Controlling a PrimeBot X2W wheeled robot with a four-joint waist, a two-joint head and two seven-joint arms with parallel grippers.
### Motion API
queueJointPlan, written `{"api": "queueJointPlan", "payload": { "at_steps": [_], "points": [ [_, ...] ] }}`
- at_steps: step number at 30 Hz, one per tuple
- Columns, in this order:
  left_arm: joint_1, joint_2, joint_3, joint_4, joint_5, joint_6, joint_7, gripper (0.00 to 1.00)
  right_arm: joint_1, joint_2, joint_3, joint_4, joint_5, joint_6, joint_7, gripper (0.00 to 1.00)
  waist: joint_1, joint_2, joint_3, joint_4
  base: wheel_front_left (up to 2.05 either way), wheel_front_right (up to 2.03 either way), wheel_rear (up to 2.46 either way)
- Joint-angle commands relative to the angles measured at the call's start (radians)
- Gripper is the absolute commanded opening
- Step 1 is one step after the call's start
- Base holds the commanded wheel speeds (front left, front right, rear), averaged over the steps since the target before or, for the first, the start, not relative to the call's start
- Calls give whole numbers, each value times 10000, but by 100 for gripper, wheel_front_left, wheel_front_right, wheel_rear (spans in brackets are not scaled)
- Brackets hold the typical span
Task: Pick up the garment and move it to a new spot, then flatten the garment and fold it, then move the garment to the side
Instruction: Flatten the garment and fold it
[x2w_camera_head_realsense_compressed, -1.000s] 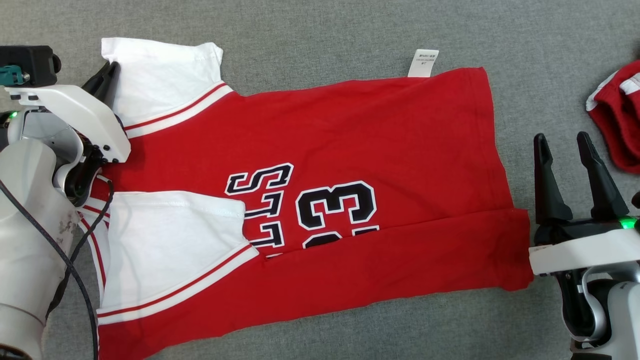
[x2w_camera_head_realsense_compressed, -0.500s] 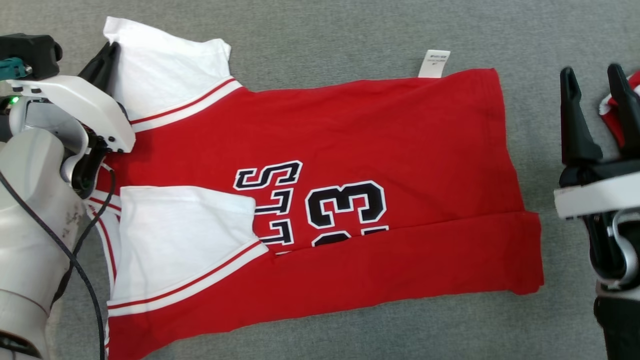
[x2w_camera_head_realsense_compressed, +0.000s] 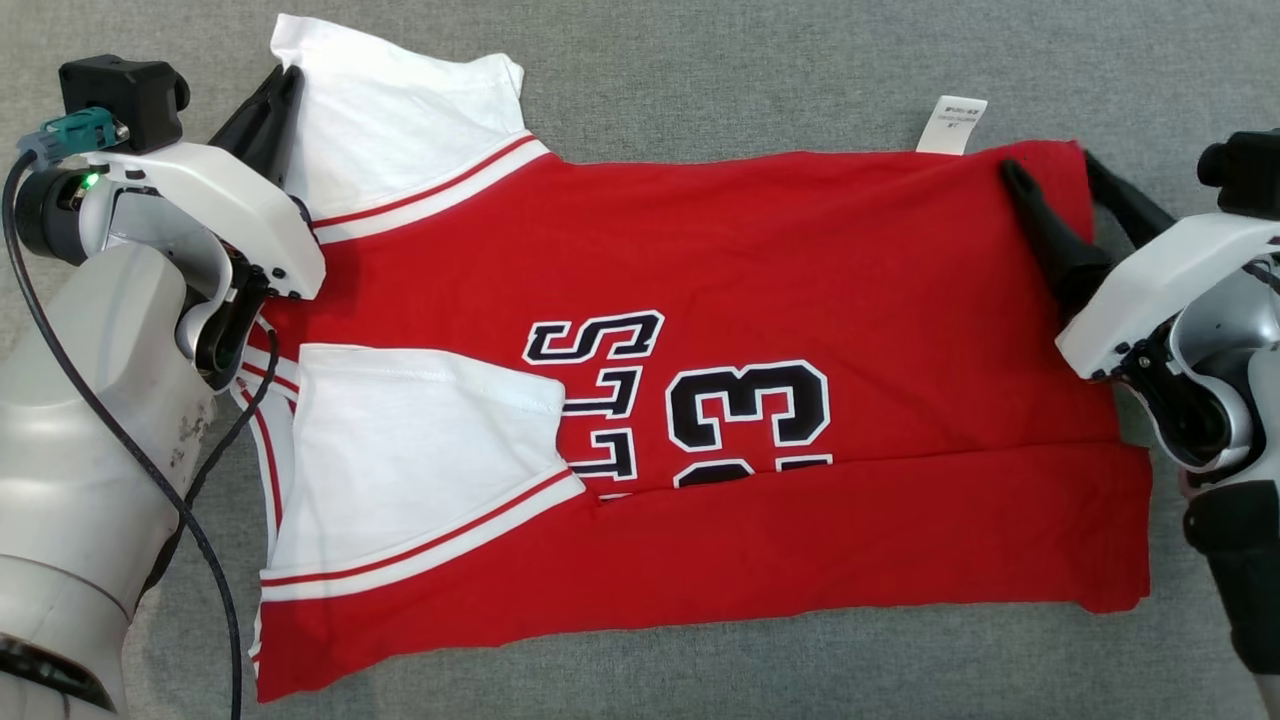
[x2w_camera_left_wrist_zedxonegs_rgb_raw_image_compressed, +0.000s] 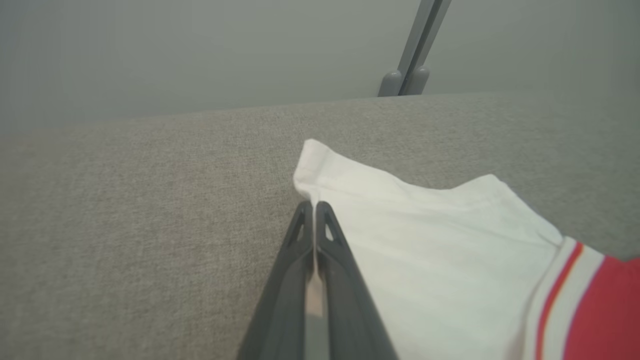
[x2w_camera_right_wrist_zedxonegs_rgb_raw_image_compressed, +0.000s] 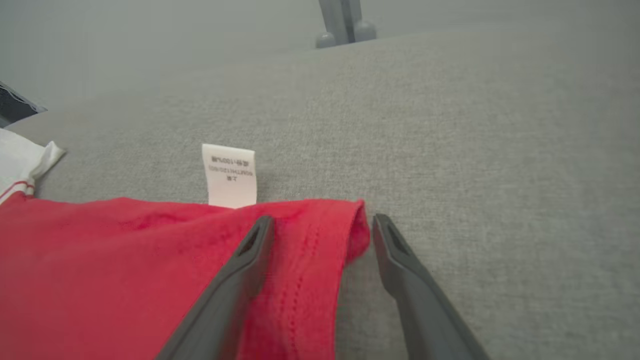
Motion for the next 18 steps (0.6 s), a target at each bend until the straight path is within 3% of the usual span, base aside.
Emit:
{"api": "queueJointPlan", "payload": {
  "at_steps": [1, 6, 7, 8, 10, 18],
  "points": [
    [-156, 66, -117, -19, -123, -9, -99, 0, -168, -302, 162, 326, 342, 3, 667, 100, 0, 0, -6, 27, 0, 0, 0],
    [-222, 85, -323, -90, -294, -9, -256, 0, -351, -470, 390, 596, 938, 2, 1440, 100, 0, 0, 39, 84, 0, 0, 0],
    [-253, 82, -366, -107, -333, -7, -302, 0, -391, -514, 445, 609, 1048, 3, 1545, 90, 0, 0, 59, 103, 0, 0, 0],
    [-298, 96, -402, -127, -365, -9, -332, 0, -433, -561, 498, 631, 1142, 3, 1648, 47, 0, 0, 78, 120, 0, 0, 0],
    [-384, 104, -477, -164, -432, -9, -399, 0, -498, -600, 513, 713, 1374, 3, 1855, 0, 0, 0, 108, 164, 0, 0, 0],
    [-633, 277, -353, -587, -562, -7, -665, 0, -1006, -974, 419, 167, 1539, 3, 1156, 0, 0, 0, 68, 330, 0, 0, 0]
  ]
}}
